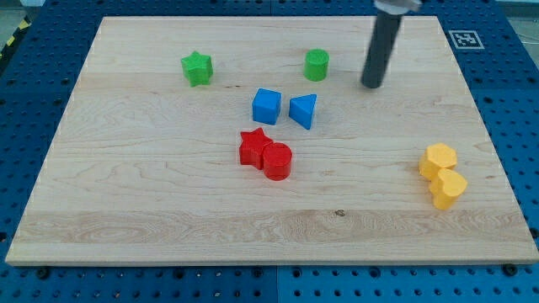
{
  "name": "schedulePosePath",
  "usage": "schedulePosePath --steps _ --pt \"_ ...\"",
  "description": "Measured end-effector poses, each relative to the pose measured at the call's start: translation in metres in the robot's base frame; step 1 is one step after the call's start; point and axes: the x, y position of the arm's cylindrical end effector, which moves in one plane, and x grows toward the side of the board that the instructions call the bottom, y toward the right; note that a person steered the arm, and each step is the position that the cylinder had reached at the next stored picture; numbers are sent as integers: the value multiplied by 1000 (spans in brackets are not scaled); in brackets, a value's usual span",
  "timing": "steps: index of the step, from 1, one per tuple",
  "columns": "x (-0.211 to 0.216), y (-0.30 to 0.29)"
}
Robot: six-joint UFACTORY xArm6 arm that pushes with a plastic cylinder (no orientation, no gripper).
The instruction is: Move the green circle vertically to the top side of the blue cube
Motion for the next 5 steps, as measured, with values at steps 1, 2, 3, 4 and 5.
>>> schedulePosePath --steps 1,2,3,4,5 --pt "-10 25" --pt "-25 1" --pt "-24 -48" --pt "-24 -48" --pt "-24 -101"
